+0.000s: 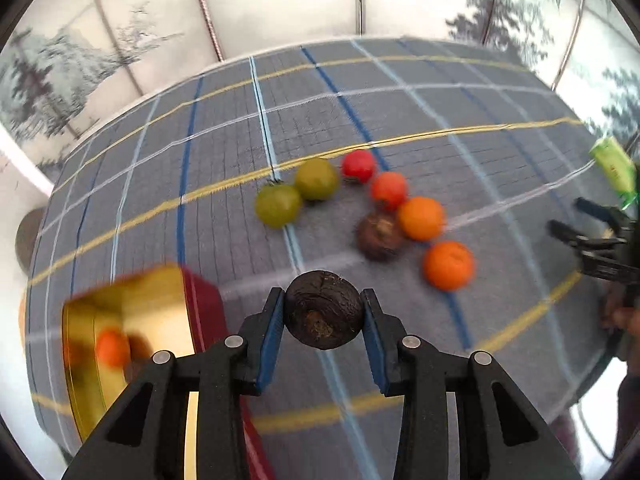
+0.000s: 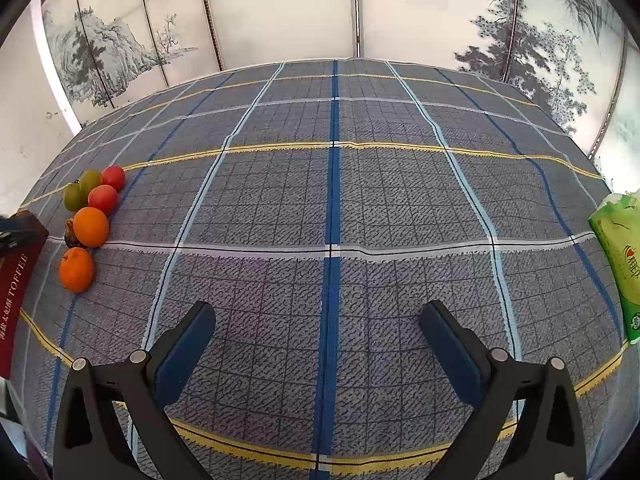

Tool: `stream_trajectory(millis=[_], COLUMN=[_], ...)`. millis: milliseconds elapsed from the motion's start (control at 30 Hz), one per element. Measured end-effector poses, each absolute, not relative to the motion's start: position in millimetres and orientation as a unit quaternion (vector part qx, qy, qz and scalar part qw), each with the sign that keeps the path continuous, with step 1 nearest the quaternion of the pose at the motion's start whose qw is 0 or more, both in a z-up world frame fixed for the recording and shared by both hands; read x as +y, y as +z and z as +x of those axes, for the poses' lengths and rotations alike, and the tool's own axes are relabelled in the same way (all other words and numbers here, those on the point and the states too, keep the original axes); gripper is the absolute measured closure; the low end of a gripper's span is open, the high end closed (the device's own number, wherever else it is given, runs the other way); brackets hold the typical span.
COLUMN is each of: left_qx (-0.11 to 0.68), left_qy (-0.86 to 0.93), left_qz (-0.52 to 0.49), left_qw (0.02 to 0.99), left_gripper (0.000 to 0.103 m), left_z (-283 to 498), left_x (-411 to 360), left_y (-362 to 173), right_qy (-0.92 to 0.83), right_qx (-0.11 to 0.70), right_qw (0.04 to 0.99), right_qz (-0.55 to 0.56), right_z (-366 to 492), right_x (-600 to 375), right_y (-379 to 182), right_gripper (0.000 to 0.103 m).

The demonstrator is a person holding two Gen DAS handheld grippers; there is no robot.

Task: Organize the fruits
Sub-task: 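Close the left tool on the dark brown fruit, then carry the brown fruit with the left tool over the gold tin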

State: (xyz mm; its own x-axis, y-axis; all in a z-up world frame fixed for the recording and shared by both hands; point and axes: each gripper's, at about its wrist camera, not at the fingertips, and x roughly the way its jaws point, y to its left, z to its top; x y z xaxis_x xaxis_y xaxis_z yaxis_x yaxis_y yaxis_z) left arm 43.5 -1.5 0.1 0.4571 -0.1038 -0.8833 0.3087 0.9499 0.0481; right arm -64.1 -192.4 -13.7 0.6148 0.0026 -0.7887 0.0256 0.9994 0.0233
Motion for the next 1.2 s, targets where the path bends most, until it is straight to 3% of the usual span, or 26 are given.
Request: stream_trajectory(millis=[433, 1200], left_qx=[0.481, 0.444], left_qy=[-0.088, -0.026], left_qz=[0.084, 0.049], left_qw=[0.868, 0.894], left_gripper=[0.064, 0.064], left_z=[-57, -91], left_x=[5, 68], left_y=[23, 38], right_qy=[-0.022, -0.029], right_qx=[0.449, 0.449], right_qw=[0.893, 0.893], right_qz=[-0.013, -0.013], right_z=[-61, -63], right_x=[-183, -183], right_y=[-17, -18], right_gripper=[0.001, 0.000])
